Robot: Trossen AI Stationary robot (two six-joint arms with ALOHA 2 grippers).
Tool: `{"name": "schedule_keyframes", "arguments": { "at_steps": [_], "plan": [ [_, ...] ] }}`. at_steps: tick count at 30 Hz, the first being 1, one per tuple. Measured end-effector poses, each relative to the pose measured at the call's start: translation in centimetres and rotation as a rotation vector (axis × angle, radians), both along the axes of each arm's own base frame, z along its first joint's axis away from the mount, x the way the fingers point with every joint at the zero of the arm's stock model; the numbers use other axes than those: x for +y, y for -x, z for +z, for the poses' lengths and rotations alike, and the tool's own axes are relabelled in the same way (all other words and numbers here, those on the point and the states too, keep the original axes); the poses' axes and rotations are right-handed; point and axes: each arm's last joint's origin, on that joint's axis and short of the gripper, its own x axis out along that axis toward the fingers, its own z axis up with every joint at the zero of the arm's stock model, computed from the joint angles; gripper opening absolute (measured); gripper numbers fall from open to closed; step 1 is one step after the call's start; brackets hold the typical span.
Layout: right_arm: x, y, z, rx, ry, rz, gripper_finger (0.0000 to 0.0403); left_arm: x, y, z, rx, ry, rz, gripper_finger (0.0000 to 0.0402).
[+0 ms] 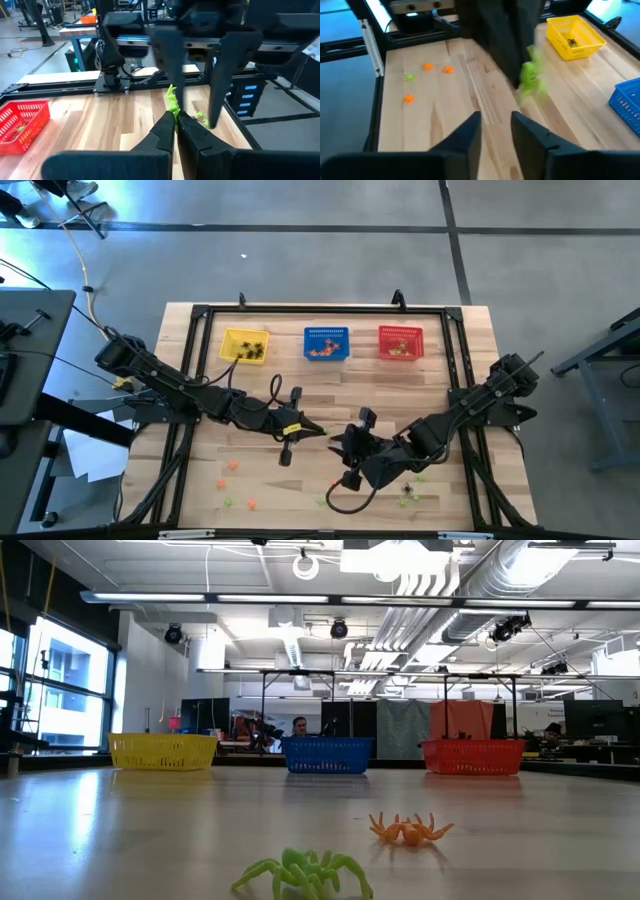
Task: Sort Halloween decoration
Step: Put the green spider toy into the basket
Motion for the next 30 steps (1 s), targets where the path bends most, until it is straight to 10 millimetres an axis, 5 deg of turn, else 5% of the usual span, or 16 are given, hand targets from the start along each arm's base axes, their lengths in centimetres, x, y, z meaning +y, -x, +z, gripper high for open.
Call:
{"name": "schedule_keyframes", "arguments": {
  "at_steps": [10,21,30],
  "plan": [
    [0.3,1.4,-1.0,0.141,-0.114,-0.016,0.0162,1.5,-0.5,-0.2,0.019,-0.011,0.058,0.0],
    [3.7,6.2,-2.5,0.483,-0.5,-0.113,0.016,9.6,-3.6,-1.4,0.028,0.05,0.083,0.0],
    [5.5,7.5,-2.5,0.588,-0.587,-0.011,0.016,14.9,-9.5,-2.7,0.046,0.024,0.134,0.0]
  ]
}}
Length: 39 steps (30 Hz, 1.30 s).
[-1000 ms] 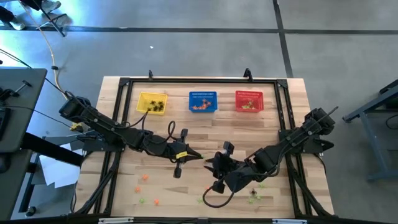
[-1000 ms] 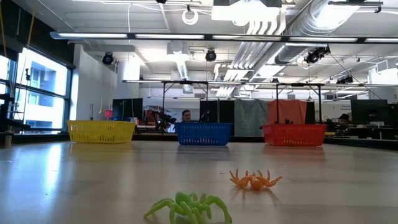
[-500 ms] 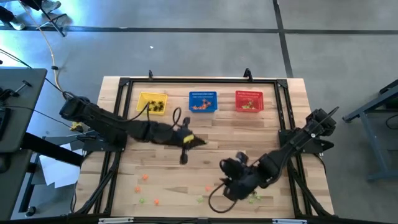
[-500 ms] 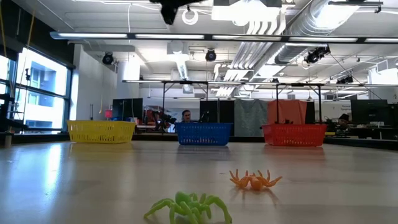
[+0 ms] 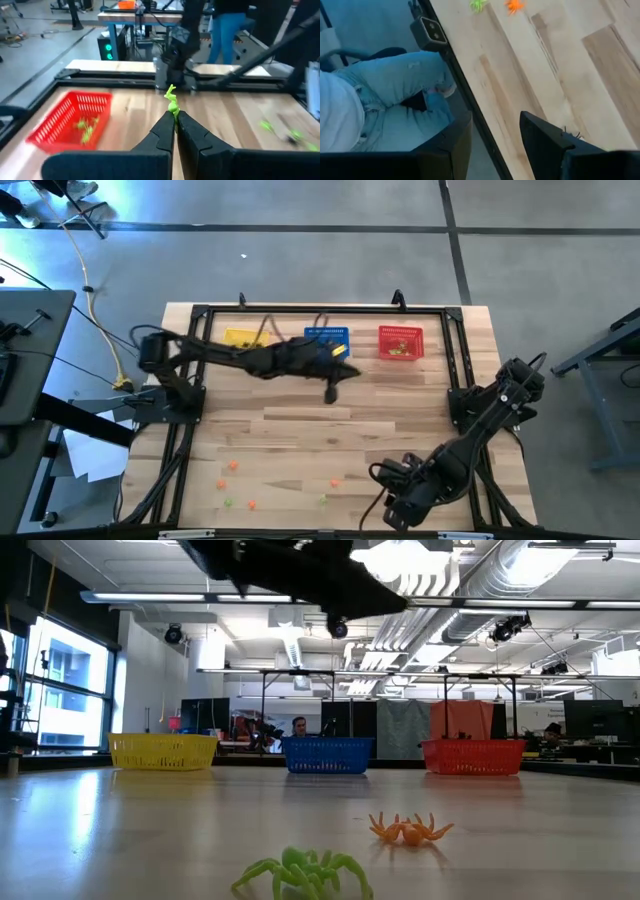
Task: Sort Halloween decoration
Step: Put the green spider toy into the basket
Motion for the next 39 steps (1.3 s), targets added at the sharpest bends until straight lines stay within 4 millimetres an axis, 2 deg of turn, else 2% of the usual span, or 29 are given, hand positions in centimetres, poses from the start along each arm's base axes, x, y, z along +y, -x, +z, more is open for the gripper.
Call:
{"name": "schedule_keyframes", "arguments": {
  "at_steps": [8,11,17,25,33,39],
  "plan": [
    [0.0,0.0,0.0,0.001,-0.001,0.002,0.016,3.4,-6.4,-0.7,-0.038,-0.012,0.091,0.0],
    [0.0,0.0,0.0,0.001,-0.001,0.002,0.016,4.9,-8.0,-1.7,-0.037,-0.032,0.168,0.0],
    [0.0,0.0,0.0,0.001,-0.001,0.002,0.016,8.1,-10.1,-4.6,-0.004,-0.025,0.274,0.0],
    [0.0,0.0,0.0,0.001,-0.001,0.002,0.016,11.1,-10.9,-7.4,0.03,-0.022,0.364,0.0],
    [0.0,0.0,0.0,0.001,-0.001,0.002,0.016,12.7,-10.6,-7.8,0.04,-0.021,0.394,0.0],
    [0.0,0.0,0.0,0.001,-0.001,0.002,0.016,12.6,-10.6,-7.8,0.041,-0.016,0.367,0.0]
  ]
}}
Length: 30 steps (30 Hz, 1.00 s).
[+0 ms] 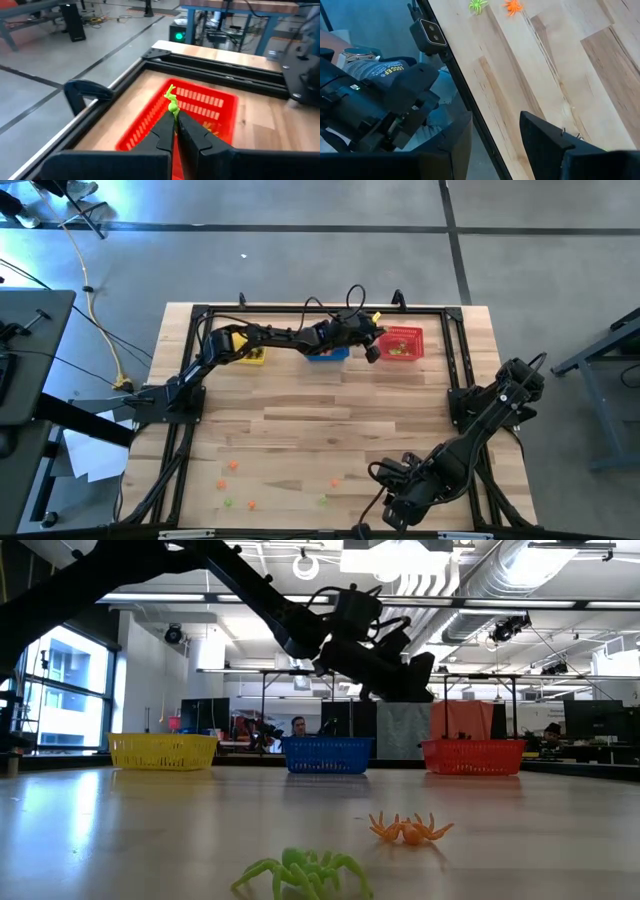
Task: Sort Halloween decoration
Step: Put the green spider toy into the basket, then put the orange spider toy into the blue basket
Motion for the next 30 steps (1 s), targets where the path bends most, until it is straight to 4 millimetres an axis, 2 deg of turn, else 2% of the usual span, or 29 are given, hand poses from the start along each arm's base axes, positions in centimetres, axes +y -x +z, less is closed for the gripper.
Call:
{"name": "schedule_keyframes", "arguments": {
  "at_steps": [7,21,30],
  "plan": [
    [0.0,0.0,0.0,0.0,0.0,0.0,0.016,-0.5,-0.1,0.0,0.01,-0.016,-0.071,0.0015],
    [0.0,0.0,0.0,0.0,0.0,0.0,0.016,-0.7,-0.2,-0.1,0.02,-0.039,-0.082,0.0112],
    [0.0,0.0,0.0,0.0,0.0,0.0,0.016,-1.8,-0.1,0.6,0.027,0.06,-0.122,0.0118]
  ]
}}
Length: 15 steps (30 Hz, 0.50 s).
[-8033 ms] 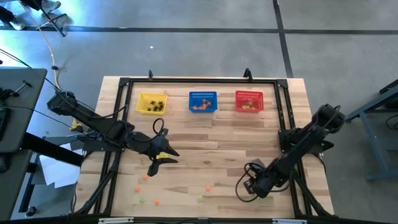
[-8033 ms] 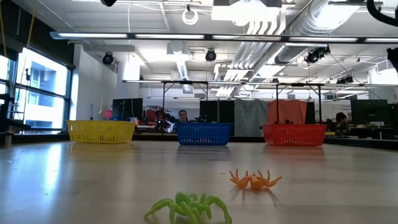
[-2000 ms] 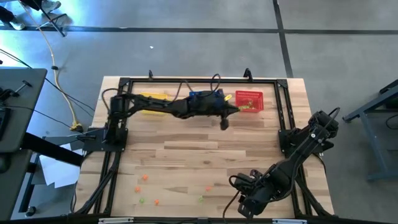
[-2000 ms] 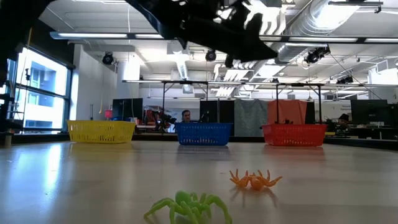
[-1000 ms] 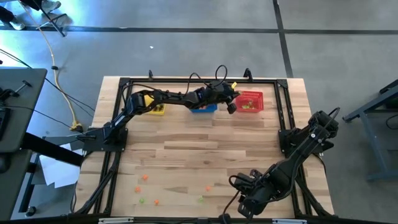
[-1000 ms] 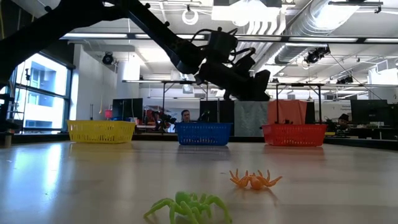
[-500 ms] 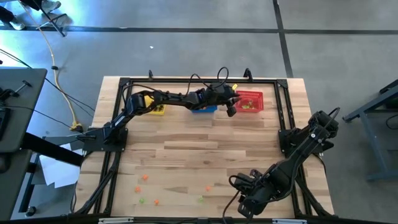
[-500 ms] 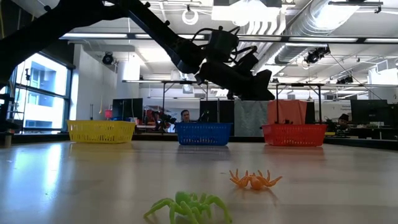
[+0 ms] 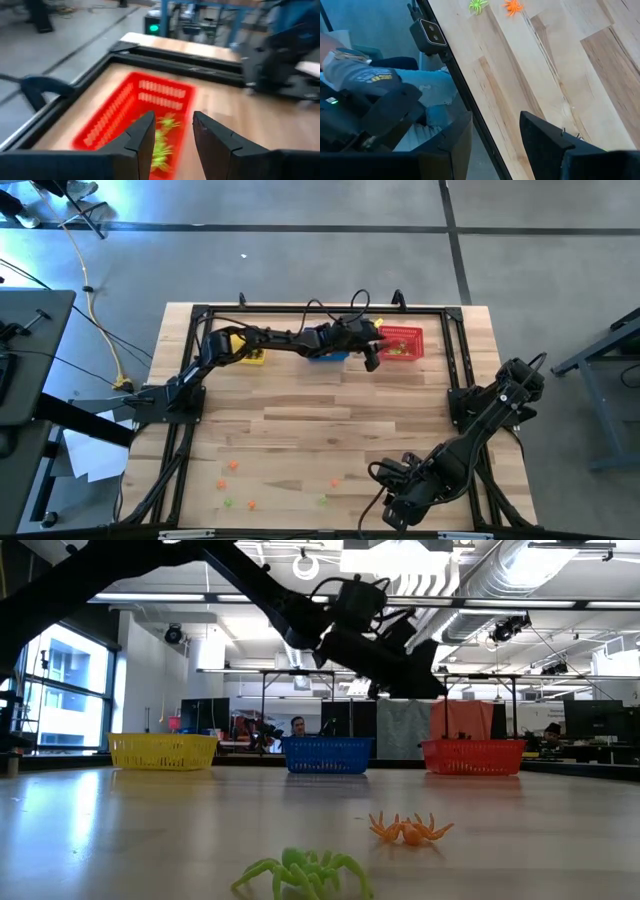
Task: Sort Halloween decoration
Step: Put the orange spider toy into the blue basket
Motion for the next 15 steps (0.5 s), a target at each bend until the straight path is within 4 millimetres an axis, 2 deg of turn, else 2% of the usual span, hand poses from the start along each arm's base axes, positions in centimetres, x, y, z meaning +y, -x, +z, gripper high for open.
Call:
{"name": "schedule_keyframes", "arguments": {
  "at_steps": [8,11,15],
  "plan": [
    [0.0,0.0,0.0,0.0,-0.001,0.0,0.016,-2.2,1.7,2.3,0.188,0.093,-0.226,0.0108],
    [0.0,0.0,0.0,0.0,-0.001,0.0,0.016,-4.6,2.5,3.3,0.279,0.102,-0.362,0.0108],
    [0.0,0.0,0.0,0.0,-0.001,0.0,0.016,-8.9,3.6,3.6,0.418,0.071,-0.508,0.0107]
  ]
}}
